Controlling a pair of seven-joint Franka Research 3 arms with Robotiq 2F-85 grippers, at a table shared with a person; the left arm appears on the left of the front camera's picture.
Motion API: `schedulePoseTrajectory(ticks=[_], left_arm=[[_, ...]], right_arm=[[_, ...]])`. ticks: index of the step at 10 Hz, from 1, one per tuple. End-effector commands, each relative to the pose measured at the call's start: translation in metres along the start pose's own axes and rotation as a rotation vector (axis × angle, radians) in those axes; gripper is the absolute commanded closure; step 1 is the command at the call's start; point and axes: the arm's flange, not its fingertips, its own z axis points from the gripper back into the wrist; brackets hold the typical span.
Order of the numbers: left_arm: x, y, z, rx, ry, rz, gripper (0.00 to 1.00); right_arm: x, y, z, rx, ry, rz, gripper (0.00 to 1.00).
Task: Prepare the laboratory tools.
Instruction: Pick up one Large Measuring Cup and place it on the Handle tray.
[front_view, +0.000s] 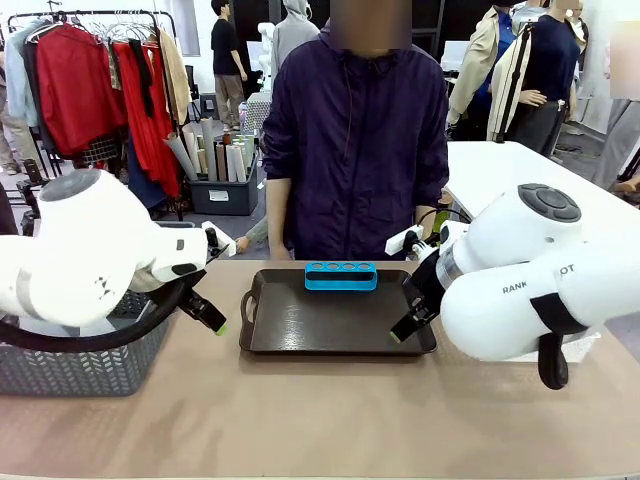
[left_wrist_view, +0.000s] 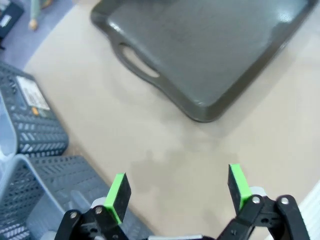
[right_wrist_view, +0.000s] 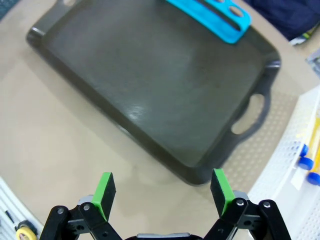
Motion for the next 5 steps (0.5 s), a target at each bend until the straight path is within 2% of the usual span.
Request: schedulePoseTrajectory(ticks=[1, 2, 5], left_arm=[[0.004, 0.018, 0.027, -0.085, -0.009, -0.037, 0.0], [0.008, 0.021, 0.036, -0.124, -0.026, -0.059, 0.0], [0.024, 0.03, 0.063, -0.265, -0.113, -0.16, 0.0]], right_arm=[[0.004, -0.013, 0.021, 0.102, 0.004, 0.033, 0.0], [0.009, -0.011, 0.029, 0.141, 0.022, 0.039, 0.0], [0.025, -0.014, 0.076, 0.184, -0.027, 0.088, 0.0]])
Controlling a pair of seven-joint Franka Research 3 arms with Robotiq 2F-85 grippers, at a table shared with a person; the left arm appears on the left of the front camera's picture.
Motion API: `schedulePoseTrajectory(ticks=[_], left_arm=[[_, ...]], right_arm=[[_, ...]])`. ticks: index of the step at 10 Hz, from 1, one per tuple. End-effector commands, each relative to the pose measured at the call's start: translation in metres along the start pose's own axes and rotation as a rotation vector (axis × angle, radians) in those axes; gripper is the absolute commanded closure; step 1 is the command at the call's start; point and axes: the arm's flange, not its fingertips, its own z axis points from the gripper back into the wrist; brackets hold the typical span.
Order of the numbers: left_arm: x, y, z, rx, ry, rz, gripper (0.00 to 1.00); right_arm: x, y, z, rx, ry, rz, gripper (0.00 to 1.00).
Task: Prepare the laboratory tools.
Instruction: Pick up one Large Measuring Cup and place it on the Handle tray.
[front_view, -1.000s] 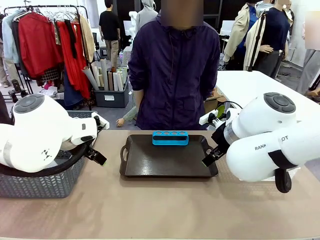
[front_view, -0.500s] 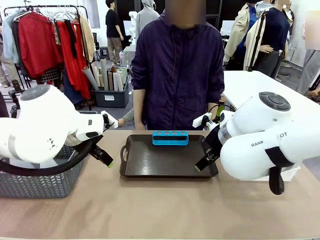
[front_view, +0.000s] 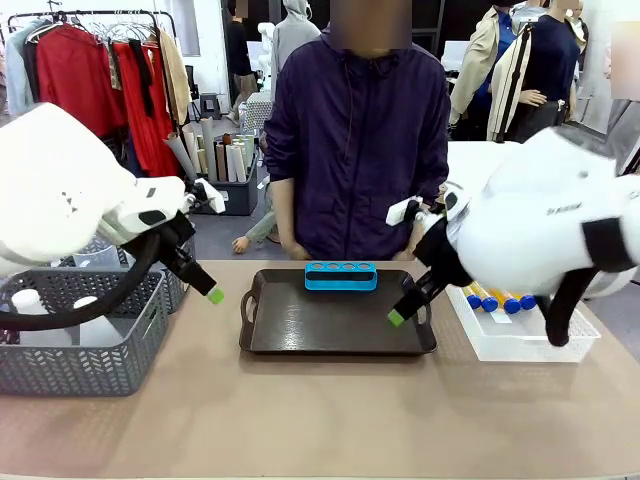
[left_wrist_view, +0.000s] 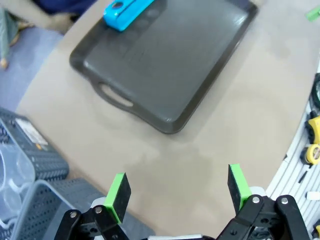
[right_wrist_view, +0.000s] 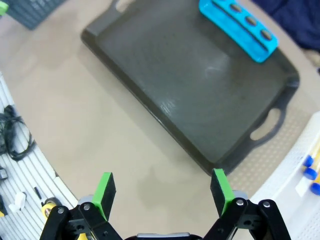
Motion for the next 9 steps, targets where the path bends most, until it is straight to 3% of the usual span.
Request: schedulePoseTrajectory(ticks=[1, 4, 8, 9], left_arm=[[0.005, 0.016, 0.011, -0.083, -0.046, -0.06, 0.0], [0.017, 0.026, 0.028, -0.054, -0.102, -0.087, 0.0], [0.024, 0.022, 0.036, -0.041, -0.148, -0.129, 0.0], [0.021, 0.024, 0.038, -0.031, -0.097, -0.089, 0.0]], right_arm=[[0.004, -0.011, 0.031, 0.043, -0.053, 0.042, 0.0], [0.005, -0.029, 0.076, 0.04, -0.122, 0.06, 0.0], [0.001, -0.039, 0.094, -0.036, -0.192, 0.058, 0.0], [0.004, -0.036, 0.098, -0.017, -0.152, 0.034, 0.0]])
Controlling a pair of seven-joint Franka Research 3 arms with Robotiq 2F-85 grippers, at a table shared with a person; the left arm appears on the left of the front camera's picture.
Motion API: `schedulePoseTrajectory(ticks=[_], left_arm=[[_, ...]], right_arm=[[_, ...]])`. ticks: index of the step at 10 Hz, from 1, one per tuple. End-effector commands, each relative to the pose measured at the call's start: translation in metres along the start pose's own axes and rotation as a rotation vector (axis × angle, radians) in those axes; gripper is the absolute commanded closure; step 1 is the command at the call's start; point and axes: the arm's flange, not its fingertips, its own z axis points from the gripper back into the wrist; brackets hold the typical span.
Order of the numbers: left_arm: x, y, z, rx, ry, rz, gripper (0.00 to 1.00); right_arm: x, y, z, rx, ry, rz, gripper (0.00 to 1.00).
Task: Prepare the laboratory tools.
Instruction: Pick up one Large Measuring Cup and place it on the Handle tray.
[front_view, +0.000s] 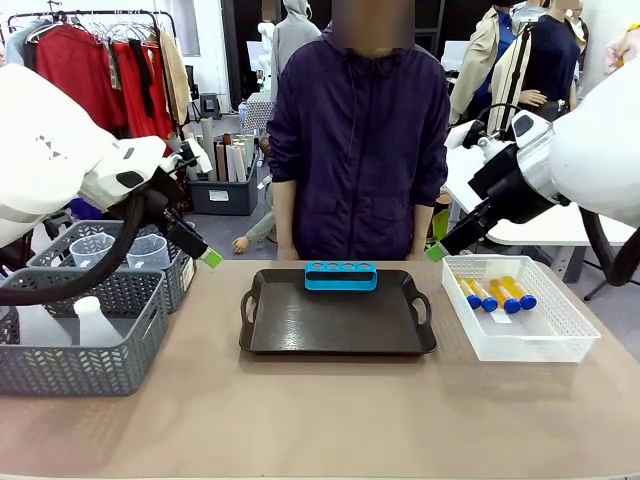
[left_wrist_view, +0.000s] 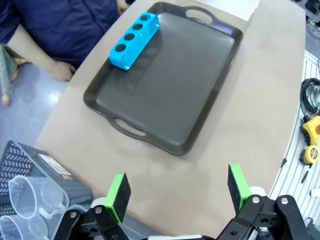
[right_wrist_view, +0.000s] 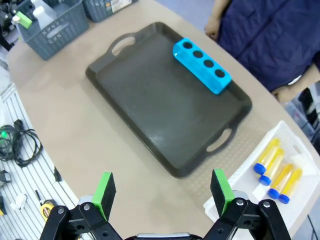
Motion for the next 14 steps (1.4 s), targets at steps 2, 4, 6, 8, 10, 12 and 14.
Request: schedulePoseTrajectory(ticks=[2, 4, 6, 8, 10, 12, 14], left_arm=[[-0.003, 0.004, 0.001, -0.002, 0.004, 0.014, 0.0], [-0.002, 0.002, 0.001, 0.006, 0.008, 0.006, 0.0], [0.017, 0.0, 0.022, 0.019, -0.034, -0.025, 0.0], [0.033, -0.002, 0.039, 0.011, -0.096, -0.052, 0.0], [0.044, 0.003, 0.048, 0.0, -0.125, -0.072, 0.0], [0.056, 0.011, 0.059, -0.015, -0.154, -0.07, 0.0], [0.062, 0.018, 0.074, 0.002, -0.174, -0.078, 0.0]], right_arm=[[0.0, 0.002, -0.002, 0.011, 0.008, 0.001, 0.0], [0.0, 0.002, -0.001, 0.004, 0.007, 0.002, 0.0], [0.016, 0.0, 0.018, 0.089, -0.028, 0.026, 0.0], [0.029, -0.001, 0.041, 0.145, -0.045, 0.068, 0.0], [0.039, -0.005, 0.06, 0.139, -0.083, 0.072, 0.0], [0.047, -0.016, 0.08, 0.125, -0.108, 0.067, 0.0], [0.051, -0.029, 0.098, 0.097, -0.137, 0.054, 0.0]])
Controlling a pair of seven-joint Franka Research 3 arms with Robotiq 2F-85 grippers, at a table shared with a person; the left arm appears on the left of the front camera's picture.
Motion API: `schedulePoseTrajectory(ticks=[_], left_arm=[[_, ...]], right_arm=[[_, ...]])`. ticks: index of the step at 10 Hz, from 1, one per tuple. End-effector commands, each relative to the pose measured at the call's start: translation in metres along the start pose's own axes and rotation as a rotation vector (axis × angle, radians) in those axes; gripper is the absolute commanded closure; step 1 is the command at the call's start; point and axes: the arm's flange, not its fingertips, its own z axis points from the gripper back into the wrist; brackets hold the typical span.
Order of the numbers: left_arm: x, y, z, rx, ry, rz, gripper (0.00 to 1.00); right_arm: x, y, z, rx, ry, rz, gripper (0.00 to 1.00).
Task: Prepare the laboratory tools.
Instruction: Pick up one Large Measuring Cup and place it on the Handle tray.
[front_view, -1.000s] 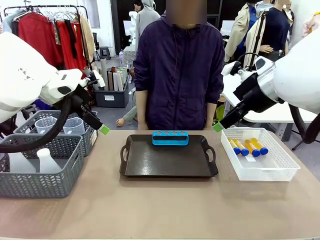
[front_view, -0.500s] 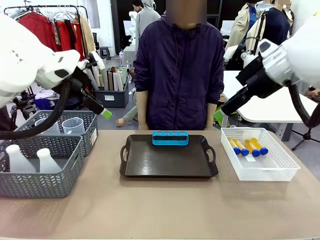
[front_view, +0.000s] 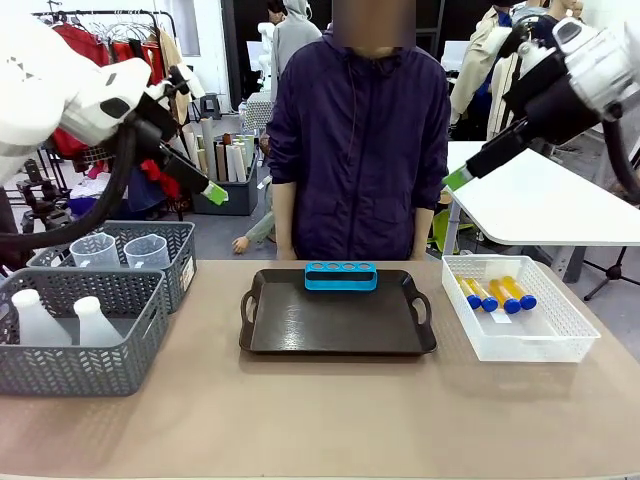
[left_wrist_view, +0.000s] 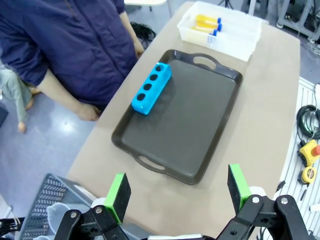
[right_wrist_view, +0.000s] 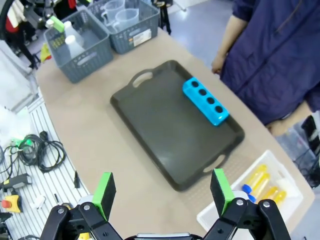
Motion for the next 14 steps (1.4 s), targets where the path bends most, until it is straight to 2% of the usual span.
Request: schedulePoseTrajectory(ticks=[1, 6, 7, 14], left_arm=[[0.004, 0.014, 0.012, -0.031, -0.047, -0.022, 0.0], [0.013, 0.025, 0.023, -0.05, -0.038, -0.03, 0.0], [0.013, 0.018, 0.024, -0.02, -0.022, -0.013, 0.0], [0.013, 0.018, 0.024, -0.02, -0.022, -0.013, 0.0]], right_arm=[[0.003, -0.016, 0.013, 0.018, -0.032, 0.013, 0.0], [0.003, -0.032, 0.014, 0.017, -0.003, -0.018, 0.0], [0.001, -0.023, 0.019, -0.021, 0.001, -0.028, 0.0], [0.001, -0.023, 0.019, -0.021, 0.001, -0.028, 0.0]])
